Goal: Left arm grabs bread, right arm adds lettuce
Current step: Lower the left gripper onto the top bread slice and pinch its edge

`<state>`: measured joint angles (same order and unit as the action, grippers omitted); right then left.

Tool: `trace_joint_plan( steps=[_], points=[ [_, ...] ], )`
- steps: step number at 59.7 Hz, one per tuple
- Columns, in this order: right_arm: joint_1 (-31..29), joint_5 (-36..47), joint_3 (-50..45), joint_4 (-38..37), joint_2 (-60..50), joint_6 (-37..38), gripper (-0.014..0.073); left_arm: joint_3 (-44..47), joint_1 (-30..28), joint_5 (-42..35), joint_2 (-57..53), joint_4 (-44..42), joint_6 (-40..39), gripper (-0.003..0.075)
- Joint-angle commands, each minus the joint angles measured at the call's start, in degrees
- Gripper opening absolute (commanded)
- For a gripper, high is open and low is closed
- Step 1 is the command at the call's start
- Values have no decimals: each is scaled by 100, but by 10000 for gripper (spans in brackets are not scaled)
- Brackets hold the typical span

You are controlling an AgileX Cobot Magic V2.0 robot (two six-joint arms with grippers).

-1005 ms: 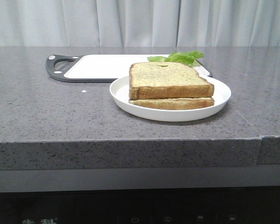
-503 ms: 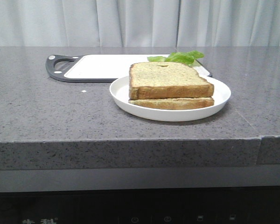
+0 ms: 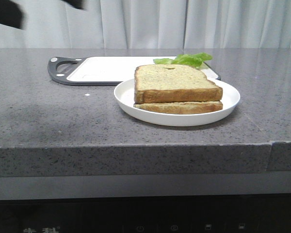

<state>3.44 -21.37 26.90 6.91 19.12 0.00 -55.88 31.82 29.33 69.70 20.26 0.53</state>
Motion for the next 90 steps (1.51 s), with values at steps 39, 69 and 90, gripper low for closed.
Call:
trace_joint_plan(
  steps=[39, 69, 90],
  points=[
    [-32, 436, 199, -92, 83, -50, 454, -2040, 765, 13, 2489, 224, -1, 636],
    [-32, 436, 199, -108, 83, -50, 454, -2040, 765, -29, 2743, 237, -1, 471],
    [-32, 430, 199, -109, 83, -50, 454, -2040, 755, -10, 2732, 203, -1, 17]
  ],
)
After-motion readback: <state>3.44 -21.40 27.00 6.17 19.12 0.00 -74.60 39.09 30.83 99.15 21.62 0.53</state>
